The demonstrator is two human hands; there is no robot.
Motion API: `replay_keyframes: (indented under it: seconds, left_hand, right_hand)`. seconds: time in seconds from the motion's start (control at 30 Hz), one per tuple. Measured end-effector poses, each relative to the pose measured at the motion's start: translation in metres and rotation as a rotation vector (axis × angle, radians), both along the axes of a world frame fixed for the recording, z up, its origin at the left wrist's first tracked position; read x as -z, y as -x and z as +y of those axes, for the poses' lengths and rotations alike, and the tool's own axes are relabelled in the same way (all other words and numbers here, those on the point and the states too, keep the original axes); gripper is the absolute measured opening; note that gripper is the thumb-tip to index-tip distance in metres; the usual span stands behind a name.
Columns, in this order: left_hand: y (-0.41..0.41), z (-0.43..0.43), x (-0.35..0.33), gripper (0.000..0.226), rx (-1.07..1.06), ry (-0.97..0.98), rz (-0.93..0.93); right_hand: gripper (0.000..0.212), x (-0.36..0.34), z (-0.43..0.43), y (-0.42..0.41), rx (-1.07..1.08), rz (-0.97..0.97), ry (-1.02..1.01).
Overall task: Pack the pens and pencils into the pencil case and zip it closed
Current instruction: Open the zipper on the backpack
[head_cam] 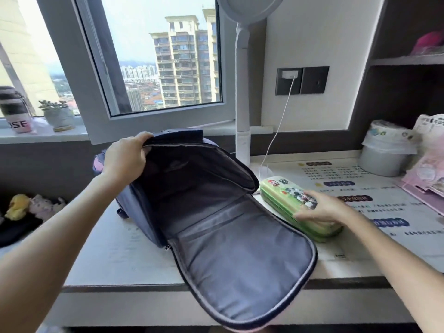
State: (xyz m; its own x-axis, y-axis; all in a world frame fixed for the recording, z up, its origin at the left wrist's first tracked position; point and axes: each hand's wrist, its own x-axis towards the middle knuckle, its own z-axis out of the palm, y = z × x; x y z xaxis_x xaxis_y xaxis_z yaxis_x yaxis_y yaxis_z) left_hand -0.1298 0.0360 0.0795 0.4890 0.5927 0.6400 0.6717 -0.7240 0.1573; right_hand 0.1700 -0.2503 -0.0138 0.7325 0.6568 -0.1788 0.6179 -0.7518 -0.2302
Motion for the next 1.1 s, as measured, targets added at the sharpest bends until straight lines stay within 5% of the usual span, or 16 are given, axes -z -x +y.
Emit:
replay_keyframes:
  seconds: [0.1, 0.33, 0.47, 0.53, 0.63, 0.77, 1.1]
  left_hand:
    - [0.007, 0.003, -0.006, 0.033, 0.022, 0.054, 0.019]
    - [0.01, -0.007, -0.007, 0.033, 0.062, 0.051, 0.031]
    - [0.008, -0.016, -0.004, 0.035, 0.046, 0.014, 0.055]
    - [0.006, -0.02, -0.006, 0.035, 0.027, -0.006, 0.071]
    - [0.006, -0.024, -0.012, 0.035, 0.017, -0.026, 0.082]
    - [0.004, -0.023, -0.022, 0.032, -0.024, -0.066, 0.117]
    - [-0.002, -0.027, -0.024, 0.022, 0.118, 0.012, 0.061]
  right_hand:
    - [0.116, 0.009, 0.001, 0.005, -0.003, -0.095, 0.101]
    - [0.073, -0.025, -0.03, 0.032, 0.148, -0.095, -0.449]
    - [0.066, -0.053, -0.046, 0.08, -0.05, 0.221, -0.707]
    - [0.066, -0.059, -0.03, 0.107, -0.168, 0.331, -0.609]
    - [0.074, -0.049, 0.015, 0.138, -0.319, 0.084, -0.307]
    - [0.078, -0.046, 0.066, 0.153, -0.433, -0.079, -0.144]
    - [0.077, 0.01, 0.183, 0.176, -0.281, -0.023, -0.35]
